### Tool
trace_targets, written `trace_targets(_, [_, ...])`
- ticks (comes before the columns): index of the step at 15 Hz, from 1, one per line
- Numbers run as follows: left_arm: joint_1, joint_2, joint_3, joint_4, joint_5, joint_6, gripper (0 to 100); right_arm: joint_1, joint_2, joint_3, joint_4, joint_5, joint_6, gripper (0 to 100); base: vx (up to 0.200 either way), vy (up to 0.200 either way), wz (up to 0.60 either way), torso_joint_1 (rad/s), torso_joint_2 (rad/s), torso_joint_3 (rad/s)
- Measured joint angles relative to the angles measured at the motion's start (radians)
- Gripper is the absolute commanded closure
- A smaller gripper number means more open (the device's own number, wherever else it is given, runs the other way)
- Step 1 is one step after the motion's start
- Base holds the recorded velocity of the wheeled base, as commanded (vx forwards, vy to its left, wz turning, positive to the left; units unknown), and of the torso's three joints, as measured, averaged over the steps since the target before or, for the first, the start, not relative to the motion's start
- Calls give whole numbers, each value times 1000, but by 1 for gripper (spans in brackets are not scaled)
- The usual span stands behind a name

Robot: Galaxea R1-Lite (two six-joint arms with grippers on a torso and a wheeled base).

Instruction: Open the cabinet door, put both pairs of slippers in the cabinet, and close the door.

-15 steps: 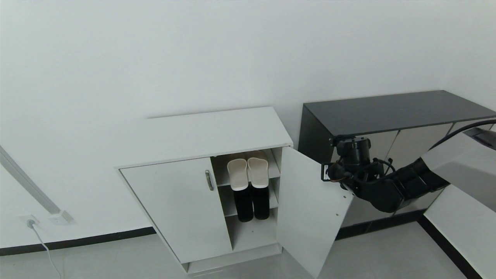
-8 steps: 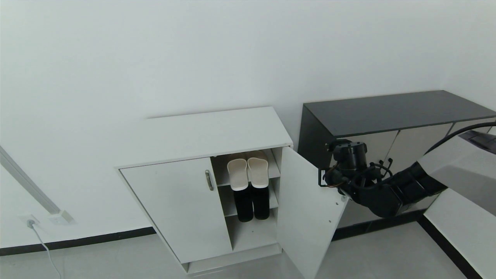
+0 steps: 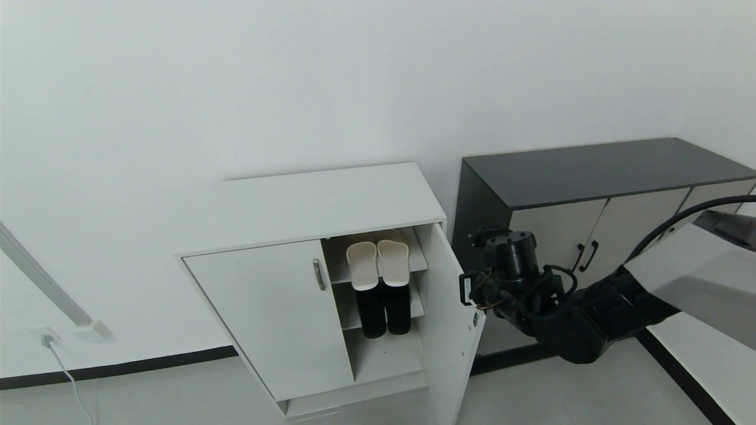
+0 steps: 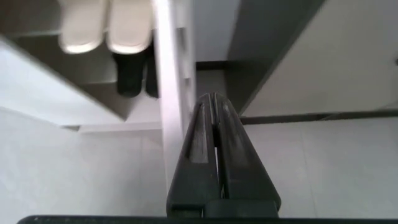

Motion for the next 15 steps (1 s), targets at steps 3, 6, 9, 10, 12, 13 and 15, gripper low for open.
trace_targets(3, [0, 0, 0, 0, 0, 0, 100, 48, -2, 11, -3, 0, 2, 100, 0, 0, 0, 0, 0, 0])
trace_targets(6, [0, 0, 0, 0, 0, 0, 100, 95, -2, 14, -3, 2, 9, 100, 0, 0, 0, 0, 0, 0])
trace_targets(9, [0, 0, 0, 0, 0, 0, 100, 146, -3, 21, -40, 35, 29, 100, 0, 0, 0, 0, 0, 0])
trace_targets(10, [0, 0, 0, 0, 0, 0, 100, 169, -3, 30, -73, 51, 30, 100, 0, 0, 0, 0, 0, 0])
trace_targets(12, [0, 0, 0, 0, 0, 0, 100, 192, -5, 45, -119, 56, 32, 100, 0, 0, 0, 0, 0, 0])
trace_targets(13, [0, 0, 0, 0, 0, 0, 100, 195, -6, 53, -154, 56, 32, 100, 0, 0, 0, 0, 0, 0])
trace_targets(15, [0, 0, 0, 0, 0, 0, 100, 196, -10, 83, -228, 94, 27, 100, 0, 0, 0, 0, 0, 0])
